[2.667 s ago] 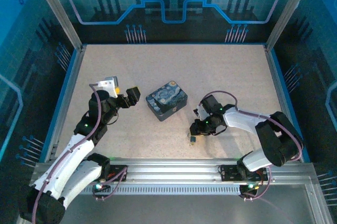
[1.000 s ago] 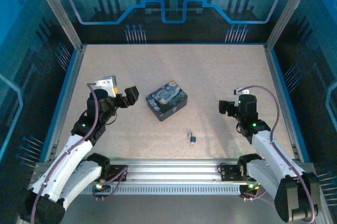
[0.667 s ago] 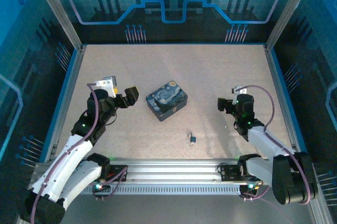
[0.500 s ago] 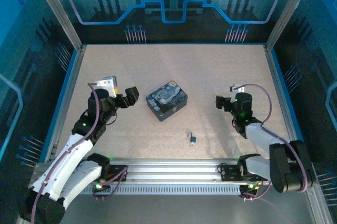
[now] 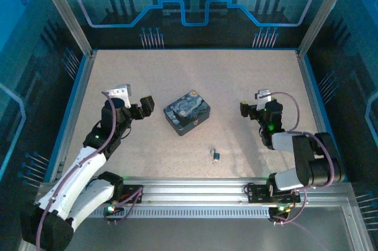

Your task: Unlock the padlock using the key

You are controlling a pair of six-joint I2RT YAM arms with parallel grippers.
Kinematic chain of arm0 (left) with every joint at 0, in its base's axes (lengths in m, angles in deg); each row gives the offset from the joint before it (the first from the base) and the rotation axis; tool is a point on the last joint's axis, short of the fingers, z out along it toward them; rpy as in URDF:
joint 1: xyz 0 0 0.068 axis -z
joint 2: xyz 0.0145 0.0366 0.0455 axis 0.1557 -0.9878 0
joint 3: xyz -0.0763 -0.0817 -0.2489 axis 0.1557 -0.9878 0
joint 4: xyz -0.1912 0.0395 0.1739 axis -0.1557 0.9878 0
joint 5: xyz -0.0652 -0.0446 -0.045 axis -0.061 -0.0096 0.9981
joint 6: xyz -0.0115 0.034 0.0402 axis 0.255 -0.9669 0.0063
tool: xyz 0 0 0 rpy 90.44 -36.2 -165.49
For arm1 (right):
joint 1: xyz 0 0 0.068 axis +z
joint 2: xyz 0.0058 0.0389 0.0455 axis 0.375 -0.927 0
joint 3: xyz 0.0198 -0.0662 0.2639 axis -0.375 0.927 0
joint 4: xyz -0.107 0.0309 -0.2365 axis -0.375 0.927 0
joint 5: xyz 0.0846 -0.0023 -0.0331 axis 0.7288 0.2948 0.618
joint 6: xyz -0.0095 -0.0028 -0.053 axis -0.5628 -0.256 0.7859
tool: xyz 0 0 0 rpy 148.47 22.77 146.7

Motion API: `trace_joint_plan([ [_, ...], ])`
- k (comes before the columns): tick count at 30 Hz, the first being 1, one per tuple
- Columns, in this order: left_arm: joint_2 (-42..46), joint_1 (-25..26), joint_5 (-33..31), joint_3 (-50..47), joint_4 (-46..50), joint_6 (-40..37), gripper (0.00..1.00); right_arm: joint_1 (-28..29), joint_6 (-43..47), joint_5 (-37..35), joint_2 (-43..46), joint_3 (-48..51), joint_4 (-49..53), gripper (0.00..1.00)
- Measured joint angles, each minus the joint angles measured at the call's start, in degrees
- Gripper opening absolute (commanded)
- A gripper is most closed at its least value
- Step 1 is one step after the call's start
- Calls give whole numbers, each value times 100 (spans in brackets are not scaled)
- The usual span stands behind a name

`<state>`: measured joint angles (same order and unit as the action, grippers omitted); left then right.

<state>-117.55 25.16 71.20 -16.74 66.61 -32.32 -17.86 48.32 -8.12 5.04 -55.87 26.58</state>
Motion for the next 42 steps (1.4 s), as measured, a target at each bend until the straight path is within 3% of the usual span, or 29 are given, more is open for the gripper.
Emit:
trace_joint_plan([
  [6,-304,-107,-748,-297,-623,-378,99,-22,2,4,-240,-251,234,100],
  [12,-1403,-599,-1141,-374,-1150,-621,99,-22,2,4,-240,-286,232,100],
  [27,-3519,-953,-758,-568,-3161,-1408,99,-22,2,4,-240,-286,232,100],
  [39,-4120,-1178,-212,-1606,-5737,-1851,99,-22,2,2,-240,-286,232,100],
  [42,-4197,-1178,-61,-1751,-5925,-1893,99,-22,2,4,-240,-286,232,100],
])
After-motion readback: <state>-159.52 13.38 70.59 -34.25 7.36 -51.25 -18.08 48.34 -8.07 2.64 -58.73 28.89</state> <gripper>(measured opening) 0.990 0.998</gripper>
